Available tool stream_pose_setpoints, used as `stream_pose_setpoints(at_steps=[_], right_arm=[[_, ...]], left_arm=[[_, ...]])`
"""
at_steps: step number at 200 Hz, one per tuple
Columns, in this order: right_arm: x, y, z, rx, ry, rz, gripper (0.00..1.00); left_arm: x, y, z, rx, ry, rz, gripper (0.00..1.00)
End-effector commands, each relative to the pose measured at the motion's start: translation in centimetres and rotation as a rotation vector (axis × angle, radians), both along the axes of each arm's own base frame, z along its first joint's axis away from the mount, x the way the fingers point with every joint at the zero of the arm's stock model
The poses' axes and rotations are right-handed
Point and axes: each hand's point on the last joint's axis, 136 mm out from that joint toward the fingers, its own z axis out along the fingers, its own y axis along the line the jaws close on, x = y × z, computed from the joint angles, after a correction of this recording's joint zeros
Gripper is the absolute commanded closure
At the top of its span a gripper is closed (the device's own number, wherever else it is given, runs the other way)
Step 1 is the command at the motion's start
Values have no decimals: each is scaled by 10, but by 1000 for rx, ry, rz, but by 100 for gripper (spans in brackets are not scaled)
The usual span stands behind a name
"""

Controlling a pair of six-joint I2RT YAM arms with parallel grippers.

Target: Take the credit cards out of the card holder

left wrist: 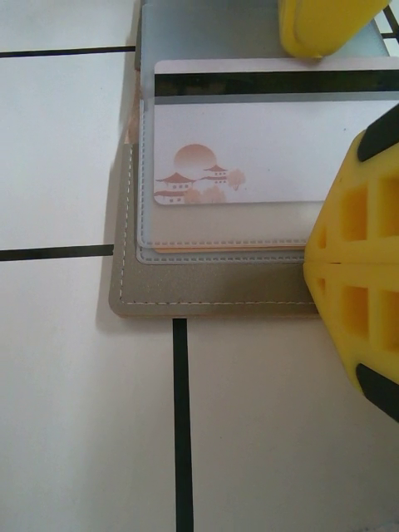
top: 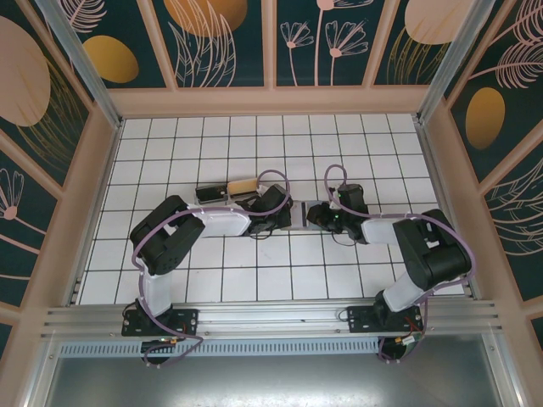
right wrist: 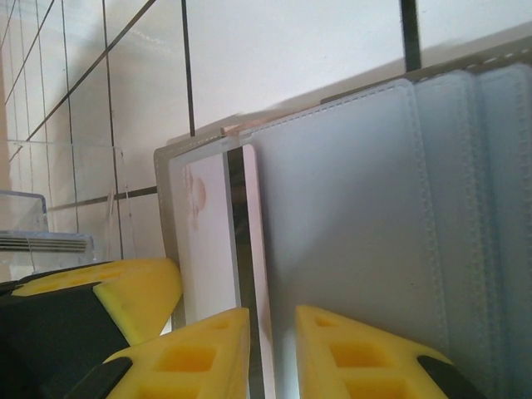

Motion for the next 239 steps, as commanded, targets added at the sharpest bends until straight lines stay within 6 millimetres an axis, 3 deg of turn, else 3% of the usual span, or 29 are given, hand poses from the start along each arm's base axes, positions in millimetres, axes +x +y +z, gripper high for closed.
stream_pose_setpoints(at_steps=[1, 39, 65, 138, 202, 239], right_arm=[[4, 10, 3, 31, -15, 28, 76], [4, 10, -4, 26, 4, 32, 77], [3, 9, -6, 28, 10, 29, 91], [-8, -23, -15, 10, 33, -32, 93], [-13, -55, -4, -17, 0, -87, 93], [-13, -66, 14, -5, -54, -111, 98]], left_arm=[[-7, 6, -17, 47, 52, -2, 100], [-7, 7, -17, 47, 52, -2, 100], [-7, 7, -17, 47, 52, -2, 100], [-7, 7, -18, 51, 51, -2, 100], [-6, 7, -14, 52, 43, -5, 100], [-5, 6, -8, 44, 35, -7, 100]])
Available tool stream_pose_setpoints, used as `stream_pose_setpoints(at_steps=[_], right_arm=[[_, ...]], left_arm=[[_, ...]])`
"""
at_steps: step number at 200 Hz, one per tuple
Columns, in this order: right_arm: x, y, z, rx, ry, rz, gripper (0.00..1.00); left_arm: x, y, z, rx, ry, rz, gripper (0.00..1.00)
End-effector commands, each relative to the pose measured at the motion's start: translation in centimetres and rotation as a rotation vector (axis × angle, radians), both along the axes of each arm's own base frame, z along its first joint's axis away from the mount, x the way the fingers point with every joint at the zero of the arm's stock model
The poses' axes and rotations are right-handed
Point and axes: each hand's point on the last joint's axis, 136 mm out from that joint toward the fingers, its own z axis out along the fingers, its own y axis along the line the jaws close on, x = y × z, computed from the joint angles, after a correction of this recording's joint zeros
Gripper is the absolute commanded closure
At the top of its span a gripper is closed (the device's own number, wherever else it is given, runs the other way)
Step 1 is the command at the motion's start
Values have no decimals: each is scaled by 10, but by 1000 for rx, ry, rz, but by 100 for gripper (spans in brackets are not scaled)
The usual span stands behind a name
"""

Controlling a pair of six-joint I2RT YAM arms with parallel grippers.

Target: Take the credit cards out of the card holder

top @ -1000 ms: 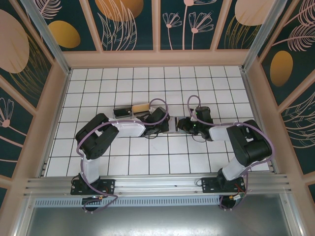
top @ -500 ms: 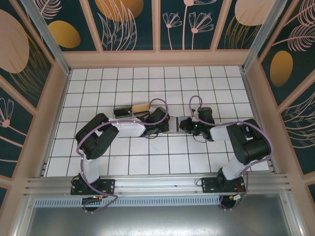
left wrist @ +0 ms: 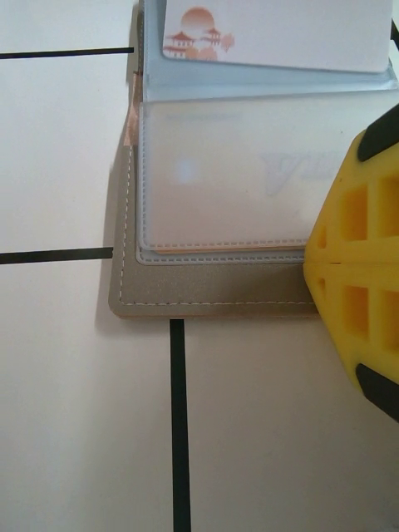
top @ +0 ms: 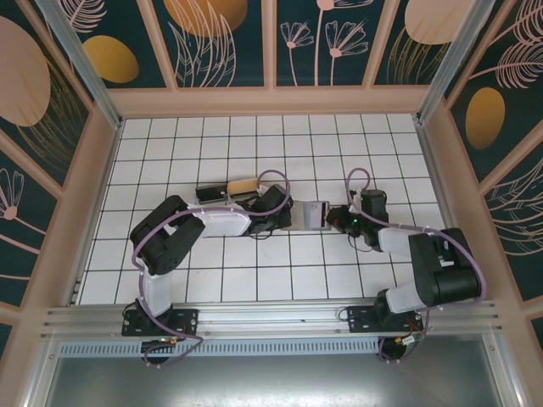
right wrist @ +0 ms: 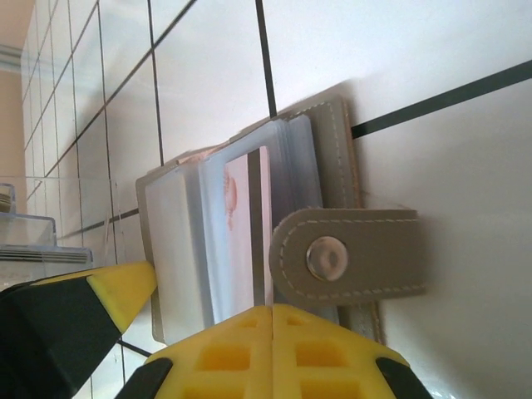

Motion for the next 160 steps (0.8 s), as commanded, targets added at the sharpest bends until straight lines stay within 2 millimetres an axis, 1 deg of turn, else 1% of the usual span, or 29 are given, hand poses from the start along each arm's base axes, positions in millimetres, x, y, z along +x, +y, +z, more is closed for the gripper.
stream_pose_setpoints(at_steps=[1, 10, 23, 29, 46, 53, 58, 59, 60, 69, 71, 82, 85, 87, 94, 98, 104, 111, 116, 137, 157, 160], right_arm=[[-7, -8, 4, -24, -15, 1, 98], [-6, -8, 10, -26, -36, 0, 100], [-6, -8, 20, -25, -64, 1, 100], [-5, -9, 25, -27, -74, 1, 100], [-3, -10, 41, -29, -122, -3, 100], [-3, -10, 49, -31, -146, -4, 100], [-2, -11, 54, -35, -164, -7, 100], [-2, -11, 57, -36, -171, -7, 100], [-2, -11, 57, -36, -171, -7, 100], [-1, -11, 68, -44, -210, -3, 100], [-1, -11, 70, -46, -220, 0, 100], [0, -11, 84, -65, -271, 4, 100], [0, -11, 88, -71, -286, 5, 100], [0, -10, 91, -75, -297, 9, 100], [0, -8, 100, -85, -333, 18, 100], [0, -6, 105, -93, -352, 26, 100], [1, -5, 112, -104, -377, 34, 100], [1, -1, 120, -117, -405, 49, 100], [1, 2, 125, -124, -428, 64, 100], [0, 20, 145, -153, -511, 124, 100], [-5, 47, 163, -180, -593, 209, 100], [-7, 52, 165, -184, -603, 224, 100]], left_arm=[[-5, 6, -8, 44, 32, -5, 100], [-4, 5, -4, 38, 26, -8, 100], [-2, 0, 6, 16, 13, -21, 100], [-1, -4, 13, 0, 3, -28, 100], [3, -10, 40, -46, -43, -43, 94], [4, -11, 52, -61, -64, -45, 89], [6, -11, 62, -71, -82, -43, 83], [6, -11, 63, -71, -85, -43, 80], [6, -11, 65, -73, -88, -42, 80], [8, -9, 82, -88, -120, -36, 61], [8, -9, 84, -88, -123, -36, 57], [9, -4, 104, -103, -166, -23, 39], [9, -2, 104, -100, -171, -18, 35], [9, -1, 114, -114, -188, -14, 31], [9, 4, 127, -123, -218, -1, 18], [9, 8, 133, -125, -232, 7, 13], [8, 14, 140, -128, -253, 20, 7], [7, 21, 148, -128, -274, 37, 5], [6, 26, 154, -126, -287, 51, 2], [2, 53, 170, -94, -339, 110, 1], [-4, 80, 183, -65, -378, 173, 1], [-5, 83, 187, -68, -387, 182, 1]])
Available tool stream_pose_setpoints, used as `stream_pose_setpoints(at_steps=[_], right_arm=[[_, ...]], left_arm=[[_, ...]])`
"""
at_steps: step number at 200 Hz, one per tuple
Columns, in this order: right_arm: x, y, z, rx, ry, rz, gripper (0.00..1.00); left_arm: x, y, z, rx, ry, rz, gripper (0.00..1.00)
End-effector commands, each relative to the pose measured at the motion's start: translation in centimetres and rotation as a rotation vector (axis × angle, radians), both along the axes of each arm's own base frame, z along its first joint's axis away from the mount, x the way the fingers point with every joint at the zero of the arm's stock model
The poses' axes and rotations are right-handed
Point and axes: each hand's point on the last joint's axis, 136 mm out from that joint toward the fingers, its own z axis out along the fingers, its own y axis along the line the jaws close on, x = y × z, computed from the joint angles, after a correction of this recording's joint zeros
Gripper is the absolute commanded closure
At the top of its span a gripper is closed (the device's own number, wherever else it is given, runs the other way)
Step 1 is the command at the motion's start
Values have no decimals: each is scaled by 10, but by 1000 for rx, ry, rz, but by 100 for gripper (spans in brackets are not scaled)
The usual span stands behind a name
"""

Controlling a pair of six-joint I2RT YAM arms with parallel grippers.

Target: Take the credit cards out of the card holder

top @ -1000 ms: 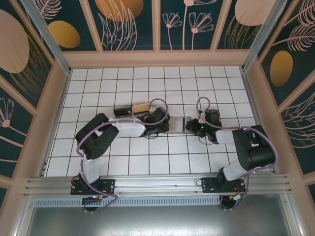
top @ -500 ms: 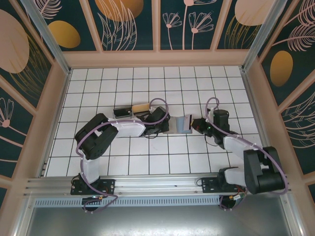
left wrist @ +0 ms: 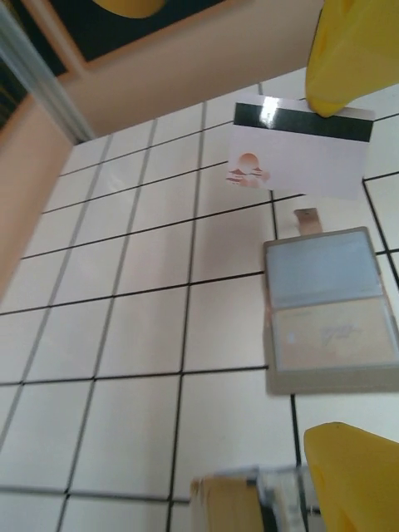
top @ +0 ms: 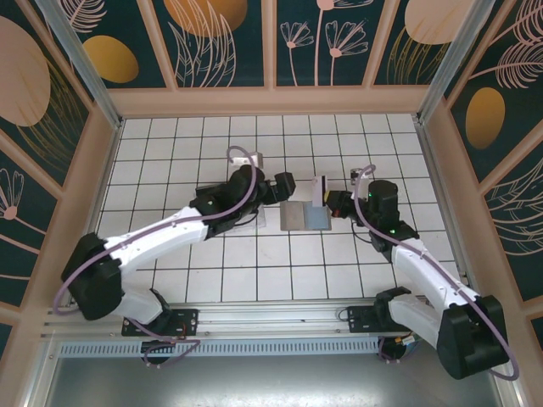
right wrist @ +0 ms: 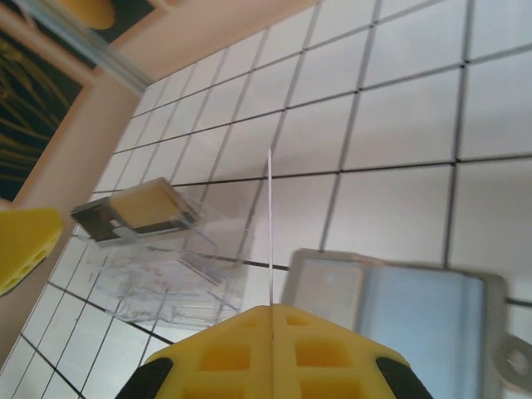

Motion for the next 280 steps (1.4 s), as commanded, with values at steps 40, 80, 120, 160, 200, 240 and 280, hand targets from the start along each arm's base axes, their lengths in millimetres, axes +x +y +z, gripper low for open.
stream_pose_setpoints(at_steps=[40, 80, 120, 160, 200, 240, 280], right_arm=[[-25, 87, 48, -186, -291, 288, 100], [-50, 143, 42, -458, -484, 543, 100], [-45, 168, 15, -744, -600, 721, 100], [-52, 195, -20, -1004, -673, 837, 100], [-55, 208, -40, -1109, -693, 925, 100], [-45, 205, -36, -1165, -768, 918, 100], [-33, 203, -34, -1235, -854, 925, 100]], left_arm=[[-25, 97, 0, 120, -65, 228, 1], [-50, 150, -5, 102, -109, 342, 1], [-69, 181, -5, 56, -159, 386, 1], [-77, 199, -4, 77, -184, 418, 1], [-80, 204, -1, 73, -198, 427, 1], [-80, 204, -1, 69, -199, 422, 1], [-80, 203, -2, 66, -200, 421, 1]])
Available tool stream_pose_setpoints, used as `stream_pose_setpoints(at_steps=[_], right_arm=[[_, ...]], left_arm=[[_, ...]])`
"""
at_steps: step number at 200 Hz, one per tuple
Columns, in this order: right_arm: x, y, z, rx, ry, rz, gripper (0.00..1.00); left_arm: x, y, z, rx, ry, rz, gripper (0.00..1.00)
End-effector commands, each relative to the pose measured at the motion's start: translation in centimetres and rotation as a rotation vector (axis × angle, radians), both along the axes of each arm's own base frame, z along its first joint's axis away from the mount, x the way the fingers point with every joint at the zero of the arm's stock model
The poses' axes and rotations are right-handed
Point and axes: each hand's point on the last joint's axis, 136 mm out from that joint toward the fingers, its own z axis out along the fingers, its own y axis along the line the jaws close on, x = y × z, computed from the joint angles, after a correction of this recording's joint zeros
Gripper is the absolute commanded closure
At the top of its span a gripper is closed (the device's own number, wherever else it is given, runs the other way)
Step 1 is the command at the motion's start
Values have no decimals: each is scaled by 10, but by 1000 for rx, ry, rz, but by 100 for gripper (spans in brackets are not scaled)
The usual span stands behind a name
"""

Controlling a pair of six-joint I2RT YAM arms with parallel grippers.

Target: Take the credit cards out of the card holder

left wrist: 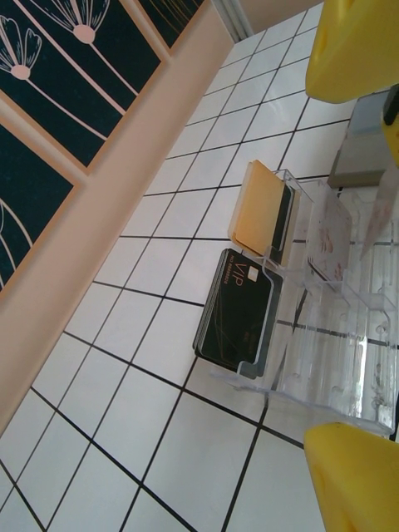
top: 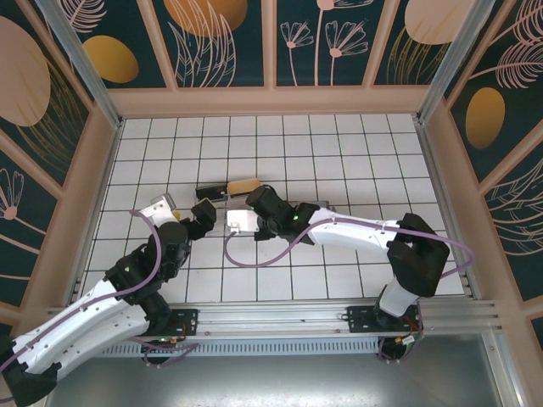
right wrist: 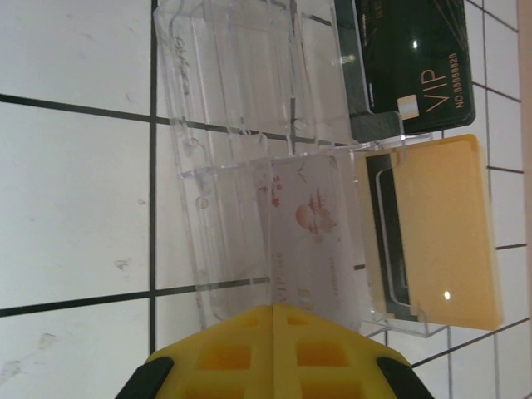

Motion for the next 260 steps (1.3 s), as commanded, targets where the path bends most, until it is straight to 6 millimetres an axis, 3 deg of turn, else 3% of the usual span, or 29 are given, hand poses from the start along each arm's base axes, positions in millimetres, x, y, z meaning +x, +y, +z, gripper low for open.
stream_pose_setpoints(at_steps=[1, 29, 133, 260], right_arm=[[15, 0, 16, -12, -114, 27, 100], [19, 4, 20, -28, -130, 40, 100], [35, 12, -3, -53, -109, 17, 100], [37, 12, -32, -60, -27, -25, 100]], left_arm=[[0, 5, -6, 29, 5, 16, 1], [-2, 6, -7, 24, 2, 10, 1], [-5, 8, -8, 26, 6, 3, 1], [-5, 9, -11, 31, 12, 9, 1]])
